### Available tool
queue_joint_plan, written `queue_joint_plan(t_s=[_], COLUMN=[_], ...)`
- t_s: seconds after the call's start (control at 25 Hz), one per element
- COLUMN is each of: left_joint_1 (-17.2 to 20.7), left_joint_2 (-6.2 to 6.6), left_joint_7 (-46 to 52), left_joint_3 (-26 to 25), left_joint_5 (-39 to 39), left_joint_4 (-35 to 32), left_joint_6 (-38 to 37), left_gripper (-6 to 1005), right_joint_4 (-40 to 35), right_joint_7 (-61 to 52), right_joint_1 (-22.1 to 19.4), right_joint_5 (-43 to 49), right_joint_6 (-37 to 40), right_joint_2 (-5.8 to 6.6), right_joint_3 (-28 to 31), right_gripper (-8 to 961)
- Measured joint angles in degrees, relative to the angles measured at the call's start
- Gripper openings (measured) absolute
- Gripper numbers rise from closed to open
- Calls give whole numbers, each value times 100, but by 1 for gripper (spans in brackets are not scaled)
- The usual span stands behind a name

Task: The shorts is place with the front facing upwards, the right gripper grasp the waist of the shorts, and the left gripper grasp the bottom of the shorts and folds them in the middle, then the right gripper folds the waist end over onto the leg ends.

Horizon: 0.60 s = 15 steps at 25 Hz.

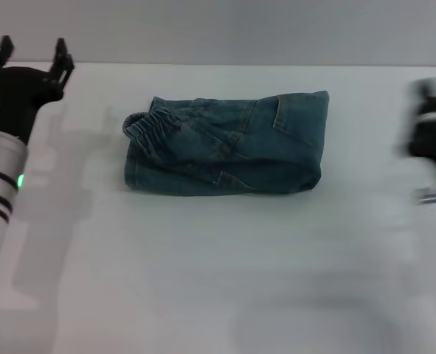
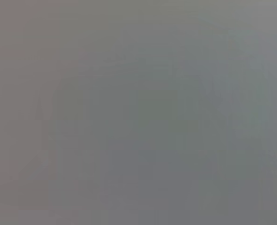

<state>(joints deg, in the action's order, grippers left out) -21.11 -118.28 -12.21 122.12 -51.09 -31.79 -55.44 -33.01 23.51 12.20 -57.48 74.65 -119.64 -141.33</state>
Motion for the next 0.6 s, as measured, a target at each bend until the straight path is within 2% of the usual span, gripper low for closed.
queue_joint_plan(t_s=[0.12,0.24,0.32,0.44,0.6], left_joint_1=[-48,-84,-92,-96,-54], left_joint_2=[-2,17,30,37,42], left_joint_7=[88,442,817,1222,1305], left_joint_3=[-57,-87,-135,-227,-242], left_joint_5=[-21,-2,0,0,0], left_joint_4=[398,770,1029,1288,1384], left_joint_6=[-242,-298,-340,-458,-688], left_gripper=[813,813,813,813,813], right_joint_4=[860,1675,1874,1931,1898], right_joint_7=[-126,-1151,-1589,-1816,-1965], right_joint_1=[-92,-114,-158,-234,-235], right_joint_5=[-1037,-1312,-1357,-1407,-1413], right_joint_6=[658,938,1005,1120,1178], right_joint_2=[26,26,27,8,-4], right_joint_3=[245,308,378,478,454], right_gripper=[139,150,158,220,302])
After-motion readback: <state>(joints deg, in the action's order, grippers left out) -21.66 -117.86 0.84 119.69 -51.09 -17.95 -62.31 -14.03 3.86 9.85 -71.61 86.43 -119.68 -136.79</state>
